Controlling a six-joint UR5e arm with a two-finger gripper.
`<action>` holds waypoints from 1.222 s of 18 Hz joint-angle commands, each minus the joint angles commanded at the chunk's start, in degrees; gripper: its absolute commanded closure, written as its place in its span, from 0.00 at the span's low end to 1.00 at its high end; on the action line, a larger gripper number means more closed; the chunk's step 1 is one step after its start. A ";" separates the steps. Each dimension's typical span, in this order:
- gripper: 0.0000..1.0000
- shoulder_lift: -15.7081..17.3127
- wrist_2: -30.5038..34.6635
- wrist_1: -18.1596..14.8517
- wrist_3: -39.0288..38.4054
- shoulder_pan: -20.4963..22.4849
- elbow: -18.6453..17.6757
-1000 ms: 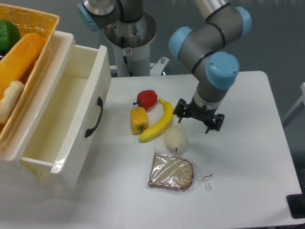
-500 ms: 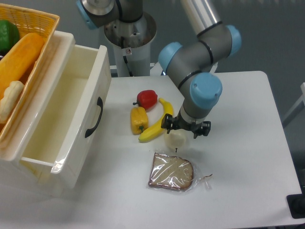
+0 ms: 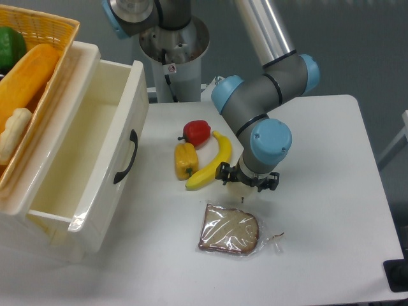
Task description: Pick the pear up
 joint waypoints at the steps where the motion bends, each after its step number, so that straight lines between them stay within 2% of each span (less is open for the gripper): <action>1: 0.03 -0.09 0.00 -0.09 0.09 0.00 -0.09; 5: 0.04 -0.18 0.00 0.00 0.17 0.00 -0.09; 7: 0.11 -0.35 0.00 0.00 0.17 0.00 -0.09; 9: 0.24 -0.35 0.09 -0.09 0.17 0.09 0.00; 13: 0.73 -0.18 1.93 0.00 0.26 0.09 0.78; 14: 0.79 -0.09 2.11 0.00 0.87 0.09 1.40; 16: 0.78 -0.18 2.11 -0.09 2.63 0.09 2.89; 17: 0.74 -0.09 2.20 0.00 3.51 0.17 3.68; 18: 0.76 -0.26 2.46 0.00 4.30 0.26 5.34; 19: 0.78 -0.44 2.81 0.00 6.31 0.61 7.01; 22: 0.77 -0.62 2.55 0.09 15.00 2.54 10.10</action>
